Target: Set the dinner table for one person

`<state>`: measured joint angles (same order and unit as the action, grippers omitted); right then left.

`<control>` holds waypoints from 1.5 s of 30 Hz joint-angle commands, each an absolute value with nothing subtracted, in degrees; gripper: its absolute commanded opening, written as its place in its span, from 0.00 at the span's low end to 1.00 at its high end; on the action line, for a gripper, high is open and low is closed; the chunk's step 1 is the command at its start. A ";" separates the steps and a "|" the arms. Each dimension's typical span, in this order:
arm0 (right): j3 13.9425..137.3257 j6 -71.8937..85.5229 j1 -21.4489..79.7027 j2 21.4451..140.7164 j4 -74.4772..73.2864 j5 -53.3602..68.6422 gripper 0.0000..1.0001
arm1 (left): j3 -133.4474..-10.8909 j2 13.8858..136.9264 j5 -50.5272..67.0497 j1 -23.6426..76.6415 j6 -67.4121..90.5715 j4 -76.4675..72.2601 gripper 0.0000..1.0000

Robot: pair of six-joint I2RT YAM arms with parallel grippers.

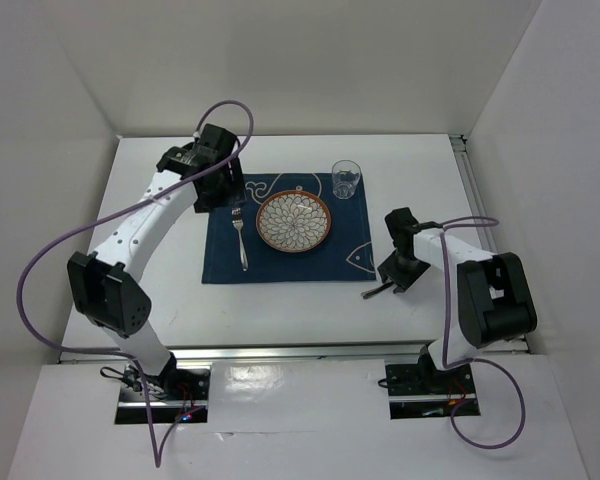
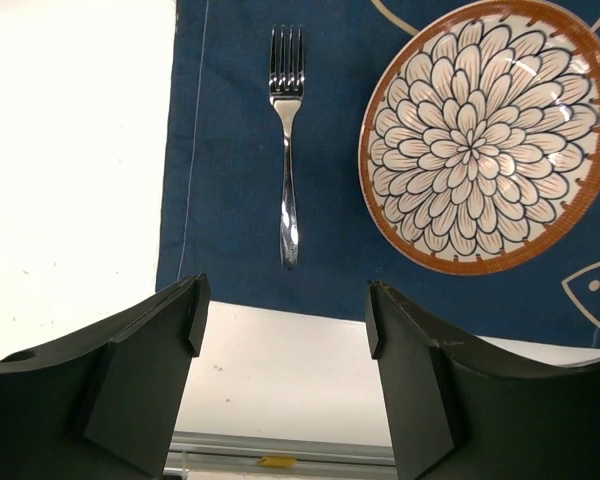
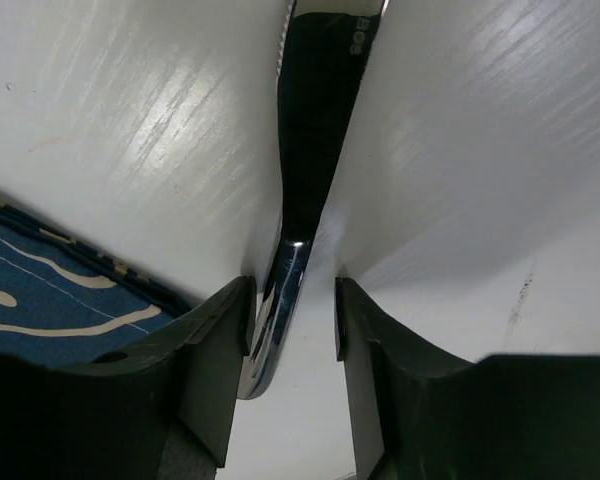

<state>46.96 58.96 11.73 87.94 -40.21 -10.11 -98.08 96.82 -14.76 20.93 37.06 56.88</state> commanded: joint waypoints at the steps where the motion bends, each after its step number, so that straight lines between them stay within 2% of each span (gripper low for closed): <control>1: 47.02 61.00 11.34 91.49 -36.74 -12.74 0.47 | -96.42 93.52 -16.17 21.18 38.50 57.22 0.81; 3: 46.49 61.00 11.34 92.28 -36.21 -13.44 0.39 | -95.89 92.91 -16.78 21.18 38.50 57.22 0.81; 4: 46.49 61.52 11.34 92.81 -36.21 -13.45 0.31 | -95.89 92.90 -16.79 21.18 38.50 57.22 0.81; 8: 45.35 61.52 11.34 92.12 -34.63 -13.97 0.24 | -95.36 92.37 -16.79 21.18 39.02 57.22 0.79; 13: 45.62 60.38 11.34 89.40 -35.24 -16.69 0.08 | -95.36 92.37 -16.79 21.18 39.02 57.22 0.79; 18: 50.00 49.68 11.34 83.51 -35.78 -20.13 0.02 | -95.36 91.76 -17.31 21.18 39.02 57.22 0.79; 23: 56.33 33.71 11.34 82.27 -35.60 -16.37 0.02 | -95.88 91.76 -17.84 21.18 39.02 57.22 0.79; 28: 64.67 24.45 16.33 85.07 -36.83 -11.87 0.02 | -96.42 91.76 -17.84 21.18 39.02 57.22 0.79; 35: 75.22 19.07 21.79 96.12 -40.06 -4.66 0.02 | -96.94 92.29 -18.37 21.18 39.55 58.27 0.79; 45: 80.07 15.21 24.08 106.70 -38.33 -7.38 0.02 | -96.24 91.23 -20.04 21.18 39.55 58.89 0.79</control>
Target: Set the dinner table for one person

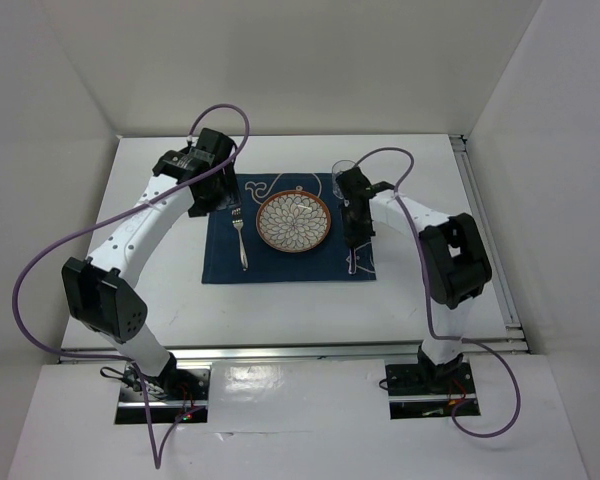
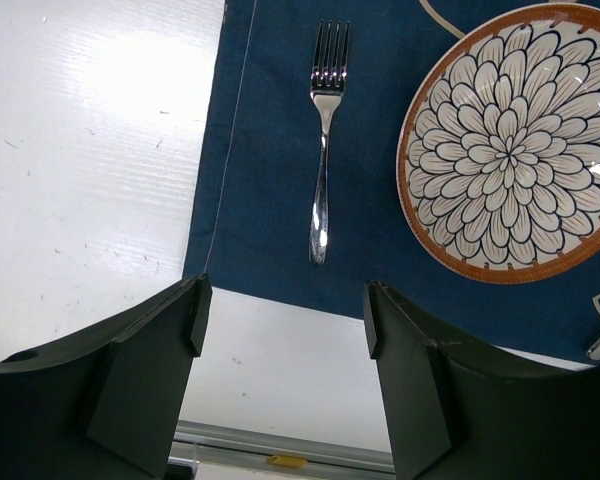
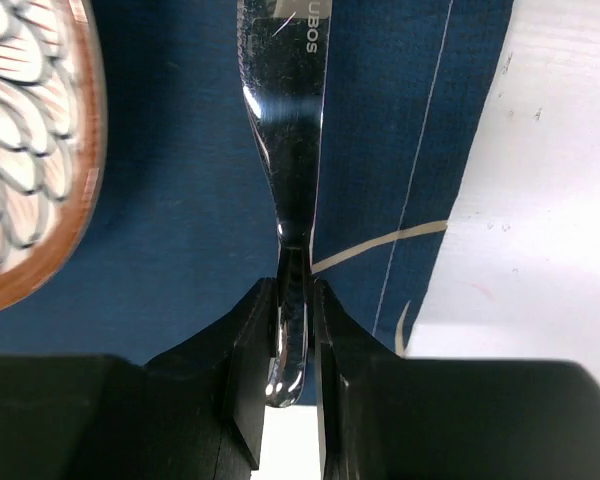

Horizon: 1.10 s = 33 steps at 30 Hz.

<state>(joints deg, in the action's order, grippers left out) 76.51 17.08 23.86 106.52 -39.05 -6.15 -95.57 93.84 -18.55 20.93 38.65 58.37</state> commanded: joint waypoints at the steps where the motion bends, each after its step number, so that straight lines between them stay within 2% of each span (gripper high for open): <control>1: 80.07 14.60 24.08 107.48 -38.32 -7.38 0.02 | -96.24 91.23 -20.04 21.18 39.55 59.41 0.79; 17: 83.67 16.61 24.08 114.60 -37.62 -7.38 0.05 | -94.57 91.23 -20.57 21.18 40.08 59.41 0.79; 22: 84.81 18.37 24.08 115.14 -38.14 -8.00 0.23 | -94.57 91.23 -21.09 21.18 40.08 59.41 0.79; 25: 85.95 19.59 24.08 114.61 -39.20 -8.61 0.31 | -94.04 90.70 -21.09 21.18 40.08 59.41 0.78; 26: 85.96 19.60 24.08 113.04 -39.90 -9.14 0.44 | -94.04 90.70 -21.09 21.18 40.08 59.41 0.78; 28: 87.36 19.60 24.08 111.45 -41.30 -9.67 0.58 | -94.04 90.70 -21.09 21.18 40.08 59.41 0.78; 29: 87.36 20.21 24.08 109.53 -42.53 -10.28 0.73 | -94.04 90.18 -21.09 21.18 40.08 59.41 0.78; 33: 90.35 20.21 24.08 103.90 -45.78 -13.35 0.91 | -94.04 90.18 -20.48 21.18 40.08 59.41 0.78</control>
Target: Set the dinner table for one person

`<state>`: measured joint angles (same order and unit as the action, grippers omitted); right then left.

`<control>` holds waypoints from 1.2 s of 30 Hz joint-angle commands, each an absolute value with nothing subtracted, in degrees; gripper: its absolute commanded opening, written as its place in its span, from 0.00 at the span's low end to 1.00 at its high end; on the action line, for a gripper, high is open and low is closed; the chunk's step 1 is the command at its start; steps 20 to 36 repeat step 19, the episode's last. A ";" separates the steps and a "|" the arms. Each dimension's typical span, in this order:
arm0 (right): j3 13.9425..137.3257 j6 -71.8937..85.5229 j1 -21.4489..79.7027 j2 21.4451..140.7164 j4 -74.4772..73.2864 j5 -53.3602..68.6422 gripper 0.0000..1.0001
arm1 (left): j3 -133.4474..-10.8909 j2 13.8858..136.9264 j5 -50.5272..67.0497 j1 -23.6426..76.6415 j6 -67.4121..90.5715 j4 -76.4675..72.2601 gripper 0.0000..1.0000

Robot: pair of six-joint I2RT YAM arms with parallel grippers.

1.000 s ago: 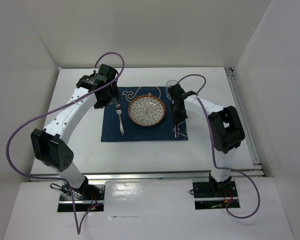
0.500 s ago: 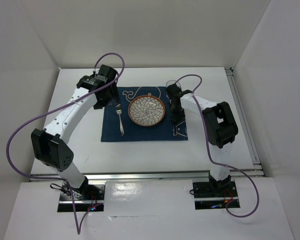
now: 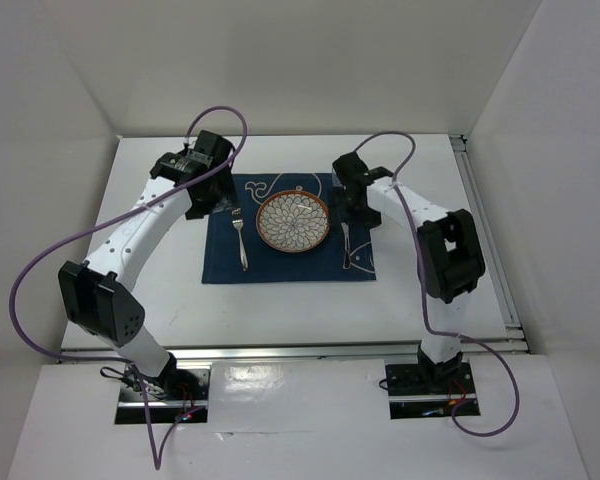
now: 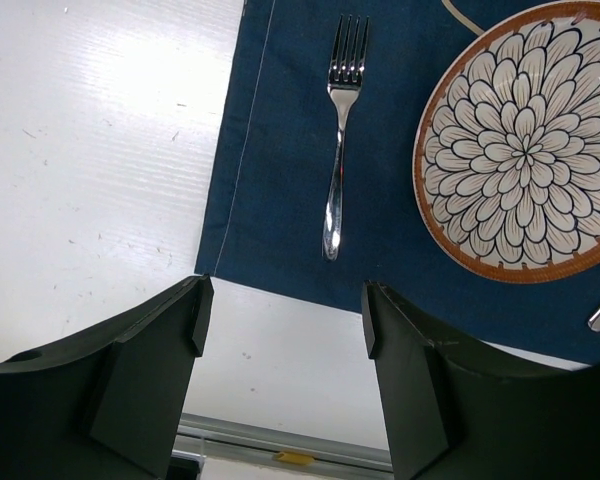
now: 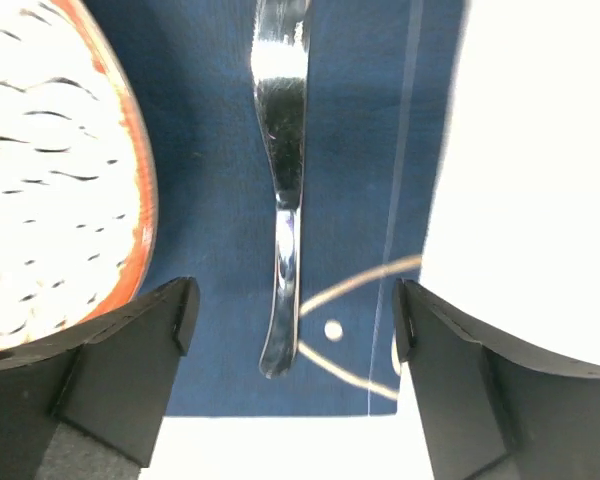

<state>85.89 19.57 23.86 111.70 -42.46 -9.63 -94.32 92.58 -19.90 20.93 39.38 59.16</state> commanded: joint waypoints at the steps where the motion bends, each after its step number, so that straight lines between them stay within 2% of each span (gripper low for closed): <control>1: 90.87 21.00 24.08 102.76 -47.44 -14.06 0.94 | -94.04 90.18 -20.48 21.18 40.08 59.41 0.78; 5: 89.04 25.30 24.08 92.85 -49.13 -19.32 1.00 | -94.04 89.04 -20.48 21.18 40.08 59.41 0.78; 11: 73.51 34.00 17.42 76.75 -47.29 -19.86 1.00 | -93.25 87.01 -20.48 21.18 39.47 59.41 0.78; 15: 69.44 35.33 15.21 68.75 -46.67 -19.86 1.00 | -91.32 84.64 -20.48 21.18 39.46 57.23 0.78; 36: 70.83 33.41 14.06 67.32 -47.46 -21.35 1.00 | -90.70 83.32 -19.95 21.18 39.46 55.73 0.78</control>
